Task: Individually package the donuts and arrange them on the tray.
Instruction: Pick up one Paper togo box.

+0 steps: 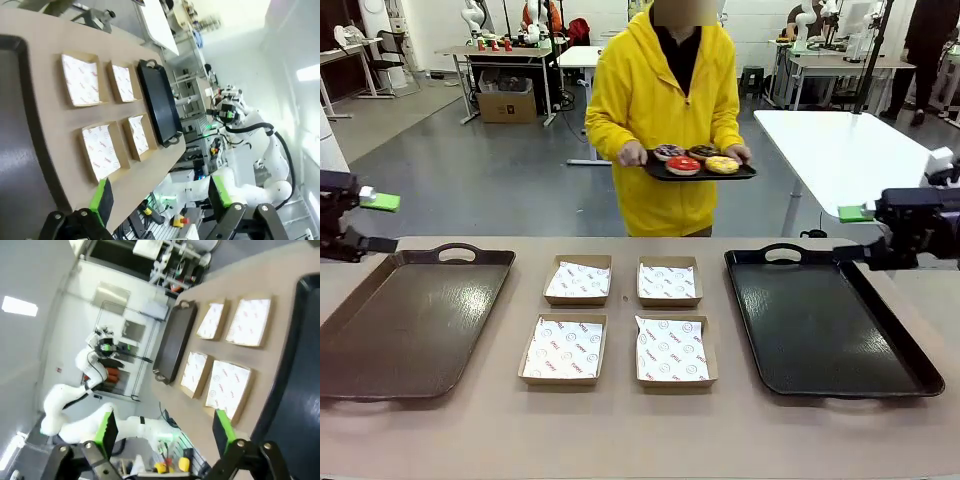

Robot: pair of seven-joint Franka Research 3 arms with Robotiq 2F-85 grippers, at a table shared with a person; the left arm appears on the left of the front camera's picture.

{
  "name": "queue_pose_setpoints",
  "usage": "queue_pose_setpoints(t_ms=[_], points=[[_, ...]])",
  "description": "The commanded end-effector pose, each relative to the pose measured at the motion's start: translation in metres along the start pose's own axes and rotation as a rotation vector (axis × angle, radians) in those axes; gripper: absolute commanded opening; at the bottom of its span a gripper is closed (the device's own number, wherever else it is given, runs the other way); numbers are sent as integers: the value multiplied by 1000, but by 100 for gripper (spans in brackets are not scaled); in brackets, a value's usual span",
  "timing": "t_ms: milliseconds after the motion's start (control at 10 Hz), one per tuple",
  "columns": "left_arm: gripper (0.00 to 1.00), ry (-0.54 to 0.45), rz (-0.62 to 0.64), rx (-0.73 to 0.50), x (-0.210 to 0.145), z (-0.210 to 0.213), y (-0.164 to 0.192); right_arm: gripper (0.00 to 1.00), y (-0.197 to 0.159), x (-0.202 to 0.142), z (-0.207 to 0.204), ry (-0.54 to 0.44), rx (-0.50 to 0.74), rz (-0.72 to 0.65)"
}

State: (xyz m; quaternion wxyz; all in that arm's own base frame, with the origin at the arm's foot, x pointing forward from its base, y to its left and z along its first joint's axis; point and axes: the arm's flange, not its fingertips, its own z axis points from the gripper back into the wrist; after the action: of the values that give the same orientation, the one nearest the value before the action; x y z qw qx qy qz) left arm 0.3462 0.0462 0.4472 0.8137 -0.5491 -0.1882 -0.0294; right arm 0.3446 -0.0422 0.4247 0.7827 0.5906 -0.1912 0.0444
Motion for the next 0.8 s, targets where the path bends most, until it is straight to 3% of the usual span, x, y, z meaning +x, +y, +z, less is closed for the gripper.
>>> queue_pose_setpoints(t_ms=[0, 400, 500, 700], points=[[100, -18, 29, -7, -16, 15, 21, 100, -13, -12, 10, 30, -43, -34], [100, -66, 77, 19, -29, 57, 38, 100, -15, -22, 48, -13, -50, -63], [100, -74, 66, 33, -33, 65, 35, 100, -7, -24, 52, -43, -100, -45], [100, -66, 98, 4, -18, 57, 41, 100, -21, -16, 43, -9, -51, -87]])
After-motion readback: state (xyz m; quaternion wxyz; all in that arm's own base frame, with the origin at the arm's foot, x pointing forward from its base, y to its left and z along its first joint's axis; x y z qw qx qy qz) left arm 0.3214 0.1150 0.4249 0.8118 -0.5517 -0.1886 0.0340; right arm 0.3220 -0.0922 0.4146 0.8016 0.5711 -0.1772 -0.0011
